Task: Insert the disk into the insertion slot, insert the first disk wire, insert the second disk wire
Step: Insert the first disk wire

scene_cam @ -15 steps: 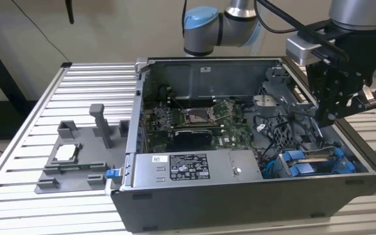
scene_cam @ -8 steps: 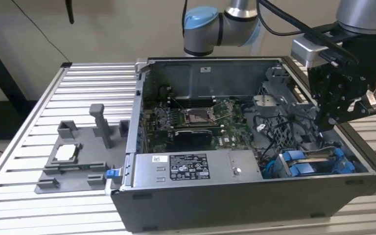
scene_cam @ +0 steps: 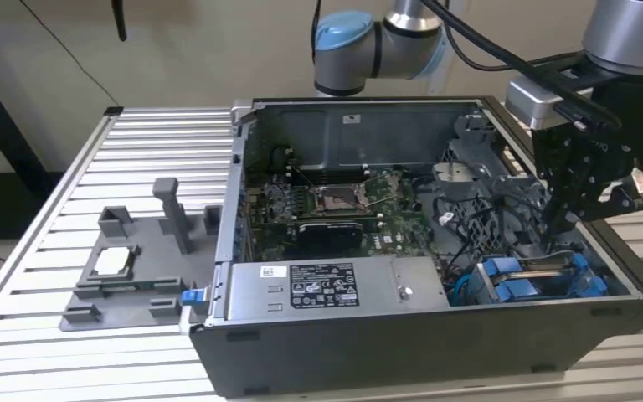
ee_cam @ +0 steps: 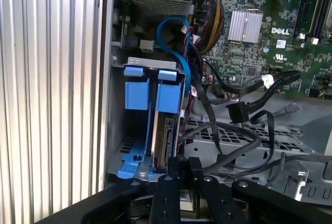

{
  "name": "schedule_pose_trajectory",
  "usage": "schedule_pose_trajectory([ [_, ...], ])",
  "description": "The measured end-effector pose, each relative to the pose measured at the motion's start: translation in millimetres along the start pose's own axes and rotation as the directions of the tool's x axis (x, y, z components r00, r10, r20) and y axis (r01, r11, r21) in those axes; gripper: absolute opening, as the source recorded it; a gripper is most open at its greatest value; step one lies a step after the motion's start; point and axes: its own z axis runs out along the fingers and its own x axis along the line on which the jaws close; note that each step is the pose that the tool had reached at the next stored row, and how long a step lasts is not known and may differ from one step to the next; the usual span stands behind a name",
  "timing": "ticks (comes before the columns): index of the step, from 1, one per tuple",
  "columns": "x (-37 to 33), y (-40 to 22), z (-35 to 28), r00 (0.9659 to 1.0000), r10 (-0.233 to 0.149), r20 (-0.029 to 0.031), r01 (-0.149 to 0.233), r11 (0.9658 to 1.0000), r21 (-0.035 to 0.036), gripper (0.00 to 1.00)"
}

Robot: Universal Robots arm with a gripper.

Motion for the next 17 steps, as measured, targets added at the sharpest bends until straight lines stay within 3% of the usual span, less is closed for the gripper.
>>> schedule_pose_trajectory([
  [3, 0.7, -1.8, 1.7, 1.0000, 0.001, 0.0012, -0.001, 0.9999, -0.0144, 0.19],
  [7, 1.7, -6.5, 4.7, 1.0000, 0.000, 0.0038, 0.000, 0.9992, -0.0396, 0.19],
  [10, 1.8, -7.6, 6.6, 1.0000, 0.005, 0.0034, -0.005, 0.9989, -0.0458, 0.19],
  [13, 2.2, -11.9, 8.2, 1.0000, 0.005, 0.0060, -0.005, 0.9975, -0.0706, 0.19],
  [17, 2.6, -16.4, 11.1, 1.0000, 0.005, 0.0075, -0.004, 0.9961, -0.0885, 0.19],
])
